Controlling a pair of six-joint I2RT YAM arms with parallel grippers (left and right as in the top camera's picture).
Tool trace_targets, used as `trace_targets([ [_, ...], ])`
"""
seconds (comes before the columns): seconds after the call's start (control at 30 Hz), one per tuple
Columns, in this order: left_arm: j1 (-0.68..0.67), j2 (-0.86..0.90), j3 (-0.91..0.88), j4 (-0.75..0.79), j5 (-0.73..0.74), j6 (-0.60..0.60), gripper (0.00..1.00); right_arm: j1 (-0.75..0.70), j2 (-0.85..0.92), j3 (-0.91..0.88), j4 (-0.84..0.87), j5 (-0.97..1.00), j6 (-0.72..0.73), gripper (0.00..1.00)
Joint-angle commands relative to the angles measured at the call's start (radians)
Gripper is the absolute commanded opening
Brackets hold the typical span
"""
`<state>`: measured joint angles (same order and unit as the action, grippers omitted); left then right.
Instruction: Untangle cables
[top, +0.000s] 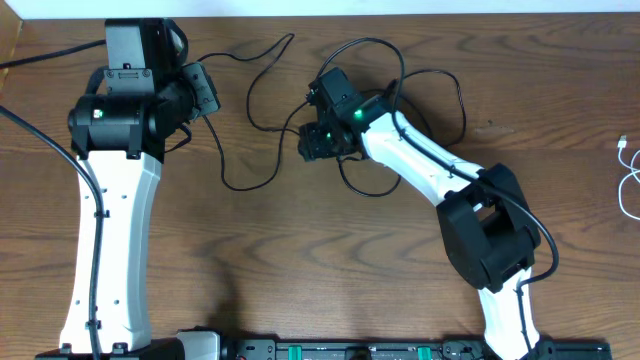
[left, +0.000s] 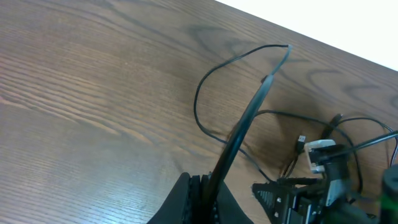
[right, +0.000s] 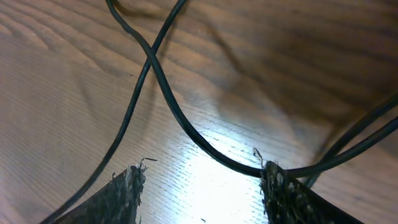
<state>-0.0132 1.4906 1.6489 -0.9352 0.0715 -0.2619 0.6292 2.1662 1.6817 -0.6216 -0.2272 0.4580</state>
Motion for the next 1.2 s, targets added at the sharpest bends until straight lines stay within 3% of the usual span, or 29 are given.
trace_targets([
  [0.0, 0.002, 0.006, -0.005, -0.002, -0.015, -0.005, 0.08, 0.008, 0.042, -0.009, -0.006, 0.019, 0.093, 0.58],
  [0.43, 0.002, 0.006, -0.005, -0.003, -0.012, -0.005, 0.08, 0.010, 0.108, -0.008, 0.003, 0.059, 0.177, 0.56],
  [0.87, 0.002, 0.006, -0.005, -0.003, -0.012, -0.005, 0.08, -0.108, 0.005, 0.033, 0.011, 0.068, 0.173, 0.57],
  [1.17, 0.002, 0.006, -0.005, -0.003, -0.012, -0.005, 0.08, -0.142, -0.074, 0.033, -0.029, 0.105, 0.068, 0.54],
])
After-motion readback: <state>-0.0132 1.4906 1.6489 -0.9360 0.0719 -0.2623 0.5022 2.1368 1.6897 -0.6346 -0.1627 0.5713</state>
